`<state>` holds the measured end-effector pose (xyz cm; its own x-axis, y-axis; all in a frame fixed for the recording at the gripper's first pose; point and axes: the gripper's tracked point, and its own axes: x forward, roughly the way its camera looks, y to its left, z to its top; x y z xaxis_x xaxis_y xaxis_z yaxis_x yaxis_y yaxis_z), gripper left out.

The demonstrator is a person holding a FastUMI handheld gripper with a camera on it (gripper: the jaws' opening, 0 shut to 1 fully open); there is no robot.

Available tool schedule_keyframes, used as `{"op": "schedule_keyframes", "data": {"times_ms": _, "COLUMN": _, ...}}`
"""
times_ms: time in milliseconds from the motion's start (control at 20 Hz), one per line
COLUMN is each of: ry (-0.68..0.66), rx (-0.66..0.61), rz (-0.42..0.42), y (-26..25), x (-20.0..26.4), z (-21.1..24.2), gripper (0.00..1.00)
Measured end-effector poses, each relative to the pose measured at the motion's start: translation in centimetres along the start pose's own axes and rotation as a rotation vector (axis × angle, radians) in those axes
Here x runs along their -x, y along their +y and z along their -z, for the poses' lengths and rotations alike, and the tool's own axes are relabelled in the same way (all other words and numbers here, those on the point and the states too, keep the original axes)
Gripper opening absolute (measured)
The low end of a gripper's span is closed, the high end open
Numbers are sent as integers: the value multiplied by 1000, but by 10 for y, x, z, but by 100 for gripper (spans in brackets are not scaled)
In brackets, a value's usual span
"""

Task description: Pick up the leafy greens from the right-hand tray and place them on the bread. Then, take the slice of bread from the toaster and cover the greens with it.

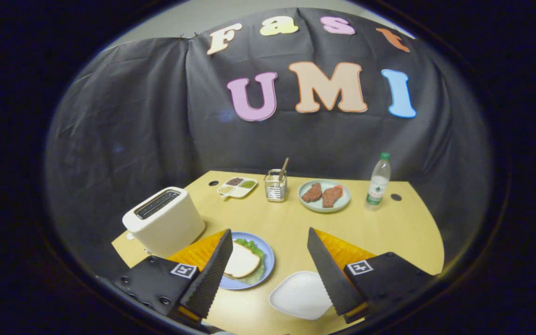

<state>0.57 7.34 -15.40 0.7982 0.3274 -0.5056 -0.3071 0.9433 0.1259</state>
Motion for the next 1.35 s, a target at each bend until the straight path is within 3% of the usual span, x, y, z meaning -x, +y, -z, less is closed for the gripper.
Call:
{"op": "schedule_keyframes", "data": {"times_ms": 300, "ry": -193, "rx": 49, "rz": 139, "y": -32, "x": 61, "z": -47, "gripper": 100}}
{"op": "schedule_keyframes", "data": {"times_ms": 650, "ry": -345, "rx": 59, "rz": 296, "y": -70, "x": 129, "z": -70, "gripper": 100}}
{"op": "schedule_keyframes", "data": {"times_ms": 1050, "ry": -410, "rx": 41, "rz": 399, "y": -99, "x": 178, "z": -71, "gripper": 100}}
{"op": "schedule_keyframes", "data": {"times_ms": 1350, "ry": -437, "rx": 37, "rz": 423, "y": -107, "x": 190, "z": -77, "gripper": 100}}
